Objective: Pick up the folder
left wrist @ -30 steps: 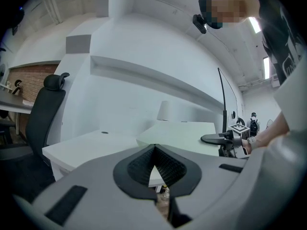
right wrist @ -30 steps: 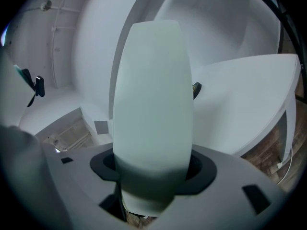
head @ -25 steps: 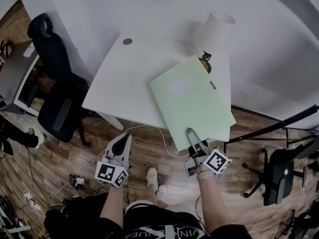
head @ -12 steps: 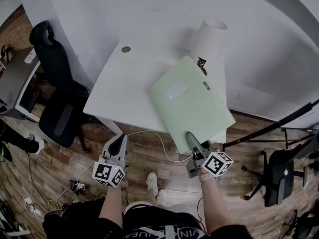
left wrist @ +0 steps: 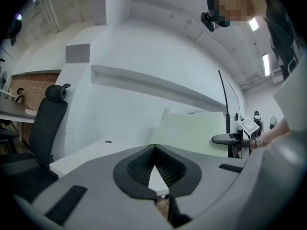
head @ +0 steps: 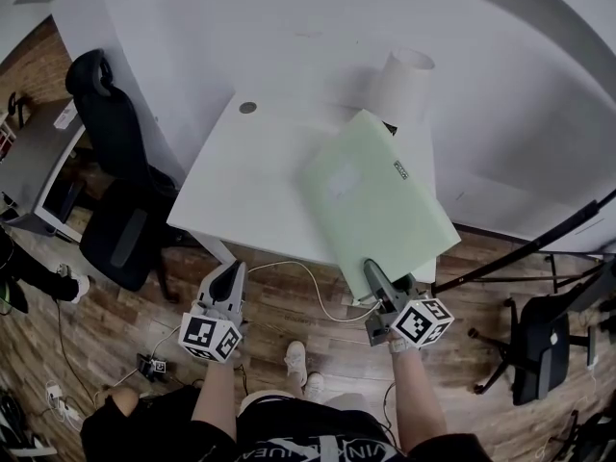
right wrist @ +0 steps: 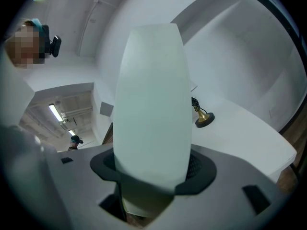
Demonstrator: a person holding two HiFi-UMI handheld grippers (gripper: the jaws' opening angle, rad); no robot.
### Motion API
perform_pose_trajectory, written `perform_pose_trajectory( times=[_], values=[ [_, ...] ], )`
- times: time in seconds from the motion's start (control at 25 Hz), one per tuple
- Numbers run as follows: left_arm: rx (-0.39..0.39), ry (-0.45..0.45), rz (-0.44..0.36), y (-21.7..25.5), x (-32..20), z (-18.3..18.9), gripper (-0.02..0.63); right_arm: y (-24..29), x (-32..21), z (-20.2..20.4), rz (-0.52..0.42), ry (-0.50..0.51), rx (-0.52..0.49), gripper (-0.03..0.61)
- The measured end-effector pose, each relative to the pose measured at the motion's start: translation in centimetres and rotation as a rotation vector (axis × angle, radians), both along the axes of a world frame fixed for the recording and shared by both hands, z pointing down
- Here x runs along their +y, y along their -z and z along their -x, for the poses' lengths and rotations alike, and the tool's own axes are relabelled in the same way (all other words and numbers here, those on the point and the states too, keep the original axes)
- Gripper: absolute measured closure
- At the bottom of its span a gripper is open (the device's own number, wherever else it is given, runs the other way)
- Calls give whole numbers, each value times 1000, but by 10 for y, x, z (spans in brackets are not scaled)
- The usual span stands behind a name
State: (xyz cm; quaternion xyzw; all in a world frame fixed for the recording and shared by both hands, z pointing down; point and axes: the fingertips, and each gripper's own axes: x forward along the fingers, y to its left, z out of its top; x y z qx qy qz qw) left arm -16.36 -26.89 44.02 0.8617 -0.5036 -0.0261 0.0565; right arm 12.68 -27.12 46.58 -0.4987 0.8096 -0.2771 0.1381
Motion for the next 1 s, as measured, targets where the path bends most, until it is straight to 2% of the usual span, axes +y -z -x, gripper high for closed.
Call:
perform_pose_trajectory(
  times=[1.0],
  values=[
    [-8,13,-59,36,20,4,601,43,30,-32,-124,-65,113,284]
  ],
)
